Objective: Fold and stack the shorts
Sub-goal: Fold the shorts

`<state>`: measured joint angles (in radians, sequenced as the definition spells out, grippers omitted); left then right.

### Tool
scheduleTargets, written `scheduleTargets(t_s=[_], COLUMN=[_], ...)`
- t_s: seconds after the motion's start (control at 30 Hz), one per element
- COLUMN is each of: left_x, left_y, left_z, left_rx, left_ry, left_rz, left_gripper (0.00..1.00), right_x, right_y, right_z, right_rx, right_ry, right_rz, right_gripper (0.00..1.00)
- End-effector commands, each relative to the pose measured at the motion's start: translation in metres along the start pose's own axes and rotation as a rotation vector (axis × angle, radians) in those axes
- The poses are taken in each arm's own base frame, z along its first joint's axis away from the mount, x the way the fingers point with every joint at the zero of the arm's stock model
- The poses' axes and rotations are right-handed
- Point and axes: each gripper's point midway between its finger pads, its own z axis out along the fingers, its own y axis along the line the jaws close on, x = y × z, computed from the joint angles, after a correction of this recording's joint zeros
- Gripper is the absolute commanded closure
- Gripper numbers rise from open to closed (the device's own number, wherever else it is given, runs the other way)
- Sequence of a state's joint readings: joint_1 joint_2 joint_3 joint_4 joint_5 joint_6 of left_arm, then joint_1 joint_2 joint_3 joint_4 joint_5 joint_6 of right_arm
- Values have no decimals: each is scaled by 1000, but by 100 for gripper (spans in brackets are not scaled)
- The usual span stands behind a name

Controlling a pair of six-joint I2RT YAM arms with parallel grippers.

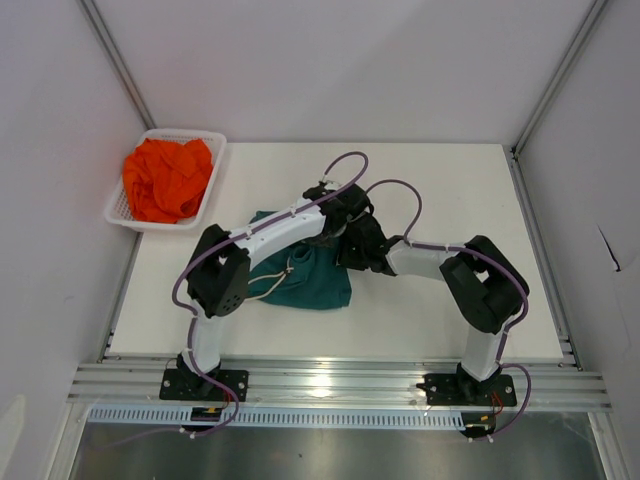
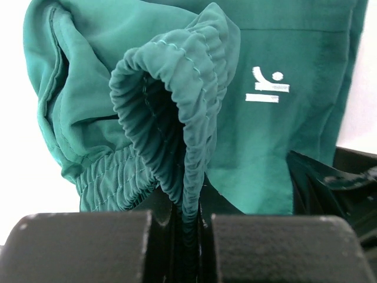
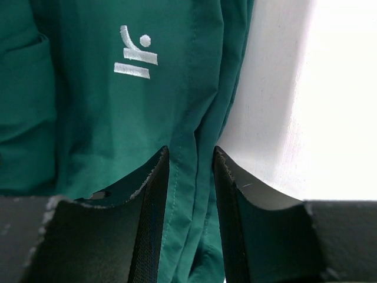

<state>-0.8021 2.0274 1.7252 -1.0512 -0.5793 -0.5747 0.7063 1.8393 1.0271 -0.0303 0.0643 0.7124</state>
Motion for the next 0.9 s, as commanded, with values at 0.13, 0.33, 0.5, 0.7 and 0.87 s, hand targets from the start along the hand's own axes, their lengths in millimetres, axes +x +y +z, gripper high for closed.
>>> scheduleTargets(t_s=[0.13,0.33,0.5,0.7,0.87], left_x=[-18,-15,-9,-21,-58], left_y=[-25,-45,-65,-76,-49], left_z=[-11,3,13,4,-42], left_rx=[103,137,200,281,378], left_ry=[-41,-19,1,-32,-120], left_rz=[-46,-49,-58,-93,-164], left_gripper=[100,100,100,26,1], right_x=[26,28,25,23,19], right_y=[-43,-49,-57,-66,-71], right_z=[3,1,-4,-10,-18], right_rx=[130,151,173,192,196], right_ry=[61,64,51,35,18], right_rz=[7,-3,-5,2,13], right_gripper=[61,61,61,59,55])
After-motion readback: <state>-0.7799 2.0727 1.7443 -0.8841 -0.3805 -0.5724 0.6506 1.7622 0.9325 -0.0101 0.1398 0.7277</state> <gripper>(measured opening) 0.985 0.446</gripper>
